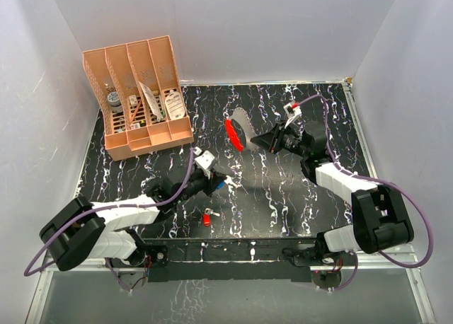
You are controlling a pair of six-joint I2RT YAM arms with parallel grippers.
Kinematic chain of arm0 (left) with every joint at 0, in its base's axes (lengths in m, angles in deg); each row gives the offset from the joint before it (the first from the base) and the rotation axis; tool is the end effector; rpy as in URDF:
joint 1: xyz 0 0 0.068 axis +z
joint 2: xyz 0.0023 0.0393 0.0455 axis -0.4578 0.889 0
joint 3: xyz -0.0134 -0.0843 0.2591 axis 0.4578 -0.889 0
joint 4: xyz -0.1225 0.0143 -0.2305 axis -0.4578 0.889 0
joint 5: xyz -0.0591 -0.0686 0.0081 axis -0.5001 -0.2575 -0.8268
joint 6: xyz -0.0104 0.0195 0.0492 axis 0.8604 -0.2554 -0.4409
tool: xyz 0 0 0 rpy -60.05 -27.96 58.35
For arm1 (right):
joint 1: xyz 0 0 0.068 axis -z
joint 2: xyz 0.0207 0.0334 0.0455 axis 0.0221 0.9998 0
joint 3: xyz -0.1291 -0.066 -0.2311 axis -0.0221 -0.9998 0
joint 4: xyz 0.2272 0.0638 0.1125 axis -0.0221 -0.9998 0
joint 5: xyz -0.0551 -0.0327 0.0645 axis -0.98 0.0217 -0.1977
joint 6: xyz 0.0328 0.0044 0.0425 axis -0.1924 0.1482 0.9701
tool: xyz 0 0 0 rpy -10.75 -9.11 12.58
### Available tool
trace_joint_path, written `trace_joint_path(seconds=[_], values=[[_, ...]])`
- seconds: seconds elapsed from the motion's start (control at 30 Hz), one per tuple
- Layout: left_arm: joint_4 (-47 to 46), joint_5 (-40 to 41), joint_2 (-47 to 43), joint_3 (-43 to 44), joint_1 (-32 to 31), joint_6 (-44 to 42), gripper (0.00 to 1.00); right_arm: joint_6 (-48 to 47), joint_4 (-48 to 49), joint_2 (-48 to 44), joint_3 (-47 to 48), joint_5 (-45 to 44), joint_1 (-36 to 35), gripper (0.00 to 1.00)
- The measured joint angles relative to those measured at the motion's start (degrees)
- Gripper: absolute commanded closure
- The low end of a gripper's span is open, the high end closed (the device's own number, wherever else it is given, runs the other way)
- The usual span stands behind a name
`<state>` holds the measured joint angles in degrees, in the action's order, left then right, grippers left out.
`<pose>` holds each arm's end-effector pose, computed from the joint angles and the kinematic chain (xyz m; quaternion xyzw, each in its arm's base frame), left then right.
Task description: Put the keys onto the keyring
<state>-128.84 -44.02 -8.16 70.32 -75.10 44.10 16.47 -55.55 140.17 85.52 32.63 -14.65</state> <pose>0.1633 -0.1858 0.2033 0.2824 0.6929 -0.3452 0.5665 0.2787 0.0902 0.2383 -0.1204 0.7371 0.4730 0.4674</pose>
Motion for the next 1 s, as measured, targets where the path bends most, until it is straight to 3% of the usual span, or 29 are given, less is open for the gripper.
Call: trace_joint_path(seconds=[0.3, 0.5, 1.0], values=[[-14.62, -1.75, 6.27, -2.47, 0.00, -4.87, 1.00, 1.68, -3.06, -4.44, -1.18, -4.37, -2.82, 1.00], [-19.23, -2.73, 7.63, -2.51, 0.00, -7.52, 1.00, 2.49, -5.64, -4.76, -1.27, -8.61, -6.47, 1.00], [-16.74, -3.43, 7.08, 0.79, 0.00, -17.62, 1.00, 2.93, -11.58, -4.79, -1.27, -19.50, -15.50, 1.00]])
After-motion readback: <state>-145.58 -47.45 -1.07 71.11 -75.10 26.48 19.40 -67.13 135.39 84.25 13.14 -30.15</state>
